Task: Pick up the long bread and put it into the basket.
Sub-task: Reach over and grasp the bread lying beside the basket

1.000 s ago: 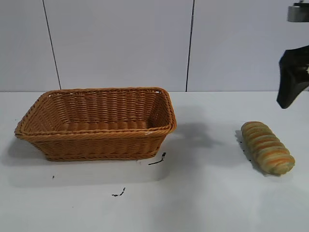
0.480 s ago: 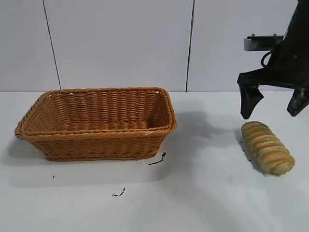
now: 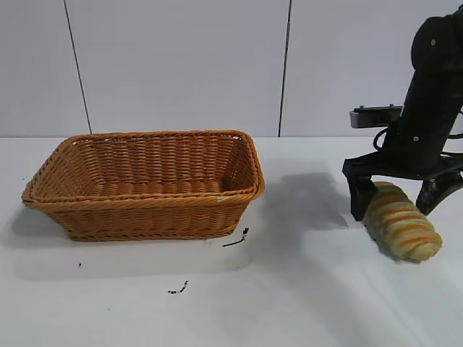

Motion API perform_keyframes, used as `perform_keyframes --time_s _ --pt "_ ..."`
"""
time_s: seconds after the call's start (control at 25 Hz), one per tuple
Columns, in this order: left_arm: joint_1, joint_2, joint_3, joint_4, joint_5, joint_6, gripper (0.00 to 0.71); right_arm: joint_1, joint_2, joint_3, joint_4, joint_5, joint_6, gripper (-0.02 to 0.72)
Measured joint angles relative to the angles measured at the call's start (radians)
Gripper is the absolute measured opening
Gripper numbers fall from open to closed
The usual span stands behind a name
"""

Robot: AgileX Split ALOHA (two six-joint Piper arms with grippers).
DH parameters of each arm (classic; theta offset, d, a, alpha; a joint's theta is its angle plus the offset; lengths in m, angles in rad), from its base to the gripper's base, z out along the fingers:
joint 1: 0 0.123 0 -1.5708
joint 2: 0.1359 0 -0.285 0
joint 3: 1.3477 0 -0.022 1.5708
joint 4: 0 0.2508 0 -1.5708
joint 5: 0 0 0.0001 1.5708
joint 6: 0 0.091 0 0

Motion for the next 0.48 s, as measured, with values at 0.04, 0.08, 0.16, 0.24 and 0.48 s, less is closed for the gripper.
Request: perform_keyframes --time_s 0.04,0.08,0.16,0.24,0.48 --pt "0.000 0.000 0.000 0.000 0.000 0.000 0.696 0.000 0.000 0.000 0.000 0.000 0.000 0.648" --pt "0.000 0.000 0.000 0.000 0.000 0.000 0.696 0.000 0.000 0.000 0.000 0.001 0.000 0.602" --pt "0.000 0.000 0.000 0.000 0.000 0.000 0.696 0.000 0.000 0.000 0.000 0.008 0.000 0.472" --pt "0.000 0.000 0.000 0.000 0.000 0.000 0.696 0.000 0.000 0.000 0.000 0.010 0.000 0.318" --pt "0.000 0.000 0.000 0.000 0.000 0.000 0.696 0.000 -0.016 -0.040 -0.043 0.075 0.000 0.143"
